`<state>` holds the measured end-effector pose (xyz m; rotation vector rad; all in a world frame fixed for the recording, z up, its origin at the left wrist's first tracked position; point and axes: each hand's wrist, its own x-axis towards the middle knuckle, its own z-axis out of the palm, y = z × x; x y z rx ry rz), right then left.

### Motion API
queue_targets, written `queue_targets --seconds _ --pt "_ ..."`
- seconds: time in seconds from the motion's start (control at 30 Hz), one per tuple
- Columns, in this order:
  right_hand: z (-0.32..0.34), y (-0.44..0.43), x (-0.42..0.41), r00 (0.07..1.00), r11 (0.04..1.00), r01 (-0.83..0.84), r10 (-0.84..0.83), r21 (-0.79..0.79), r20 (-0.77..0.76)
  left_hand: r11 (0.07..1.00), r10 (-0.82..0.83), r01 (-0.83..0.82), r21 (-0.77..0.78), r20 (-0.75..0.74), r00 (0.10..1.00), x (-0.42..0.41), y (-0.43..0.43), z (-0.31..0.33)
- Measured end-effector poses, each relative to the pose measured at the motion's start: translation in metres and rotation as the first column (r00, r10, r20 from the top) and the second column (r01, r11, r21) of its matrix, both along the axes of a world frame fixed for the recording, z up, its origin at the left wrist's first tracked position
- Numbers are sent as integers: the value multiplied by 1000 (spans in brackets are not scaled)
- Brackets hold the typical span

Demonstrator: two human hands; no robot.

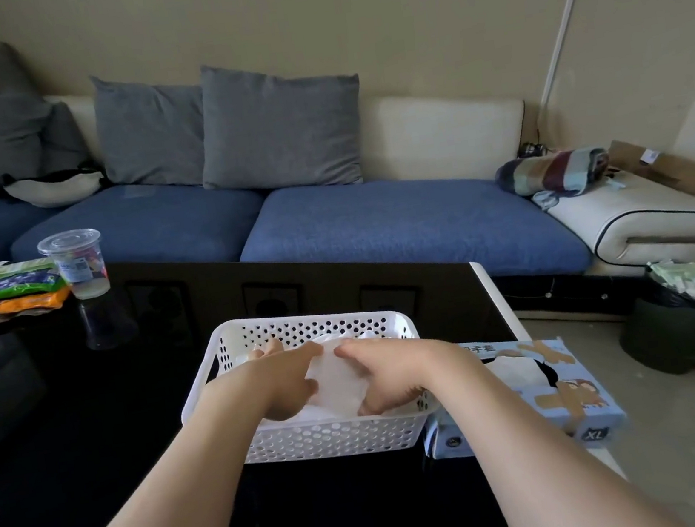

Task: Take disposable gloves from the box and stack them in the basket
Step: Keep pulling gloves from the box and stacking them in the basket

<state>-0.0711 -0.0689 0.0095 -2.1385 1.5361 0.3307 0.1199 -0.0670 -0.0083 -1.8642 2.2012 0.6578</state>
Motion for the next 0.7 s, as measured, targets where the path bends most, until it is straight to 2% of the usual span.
queue_targets --seconds 0.1,0.23,0.37,0.43,0.5,0.57,0.63,0.7 --pt "2 5 -8 995 995 25 -16 -94 97 995 12 -17 -99 -53 999 -9 3 6" --pt "22 21 -23 968 980 85 -39 -178 247 941 -5 -42 -337 -137 991 -21 10 16" --pt "31 30 -48 899 921 279 -150 -274 411 867 -52 -107 -488 -300 952 -40 11 17" --pt "31 36 -68 871 853 381 -202 -357 448 843 -112 -97 -530 -349 930 -54 13 17" --pt "30 41 -87 848 747 490 -287 -449 446 828 -205 -39 -559 -366 908 -66 17 17" --pt "27 44 -105 841 665 539 -390 -518 374 819 -295 50 -572 -345 891 -77 20 15" --pt "23 46 -121 836 653 547 -462 -524 297 818 -343 112 -565 -322 882 -87 22 13" --pt "19 48 -138 841 701 541 -470 -464 269 826 -363 152 -543 -305 880 -99 24 10"
